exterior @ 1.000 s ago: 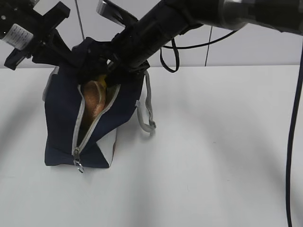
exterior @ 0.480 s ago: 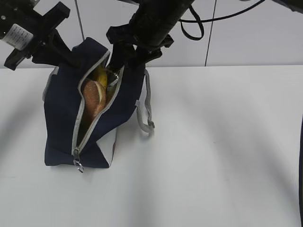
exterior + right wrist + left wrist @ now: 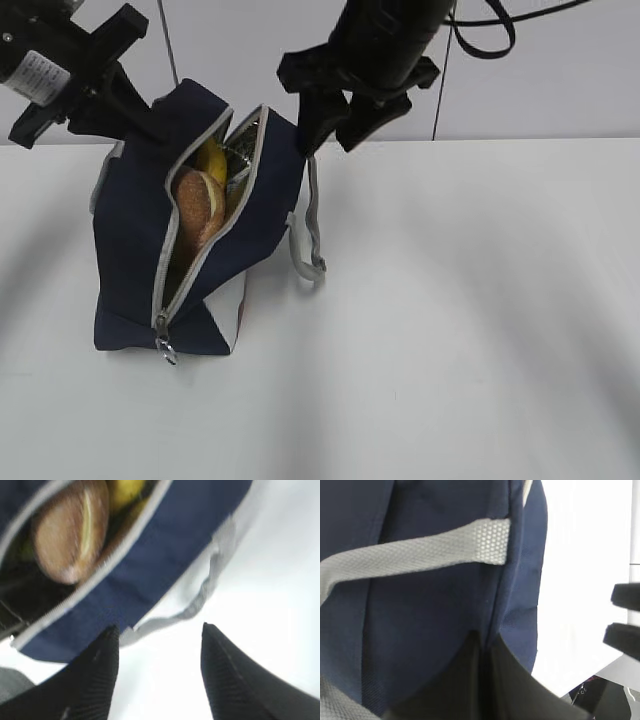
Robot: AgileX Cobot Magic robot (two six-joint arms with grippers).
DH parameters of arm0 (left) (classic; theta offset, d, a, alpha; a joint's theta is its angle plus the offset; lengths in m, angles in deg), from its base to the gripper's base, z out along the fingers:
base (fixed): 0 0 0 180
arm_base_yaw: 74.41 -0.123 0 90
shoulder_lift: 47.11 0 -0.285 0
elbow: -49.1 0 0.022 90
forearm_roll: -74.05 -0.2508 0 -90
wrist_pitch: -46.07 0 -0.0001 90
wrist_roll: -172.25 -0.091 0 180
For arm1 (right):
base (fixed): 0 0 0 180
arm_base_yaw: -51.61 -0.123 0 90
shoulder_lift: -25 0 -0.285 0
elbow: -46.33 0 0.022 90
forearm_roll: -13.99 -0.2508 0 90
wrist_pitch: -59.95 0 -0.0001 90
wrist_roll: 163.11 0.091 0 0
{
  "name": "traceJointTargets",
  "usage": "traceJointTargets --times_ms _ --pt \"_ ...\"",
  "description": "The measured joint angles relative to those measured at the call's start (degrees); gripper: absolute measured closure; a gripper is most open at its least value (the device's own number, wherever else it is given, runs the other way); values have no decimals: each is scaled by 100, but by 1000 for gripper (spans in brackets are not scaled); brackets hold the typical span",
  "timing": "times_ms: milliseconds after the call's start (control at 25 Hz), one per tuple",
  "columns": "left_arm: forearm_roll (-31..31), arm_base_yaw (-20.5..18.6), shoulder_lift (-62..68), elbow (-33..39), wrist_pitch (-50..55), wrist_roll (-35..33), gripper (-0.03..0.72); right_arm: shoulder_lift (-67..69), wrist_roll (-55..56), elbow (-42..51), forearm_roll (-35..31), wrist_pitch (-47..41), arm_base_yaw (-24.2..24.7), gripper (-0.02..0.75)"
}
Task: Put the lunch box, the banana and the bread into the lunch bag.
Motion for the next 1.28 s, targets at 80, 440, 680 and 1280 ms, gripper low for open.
traceJointTargets --times_ms 80,440,680,1280 --pt "0 0 0 0 0 0 691 -44 0 329 -130 -10 55 350" --pt "0 0 0 0 0 0 691 -44 -372 1350 -2060 474 669 352" --pt "0 0 0 0 0 0 691 -7 -715 1562 -3004 1068 694 353" --pt "-17 0 0 0 6 -5 691 642 -936 1575 -3719 1570 694 482"
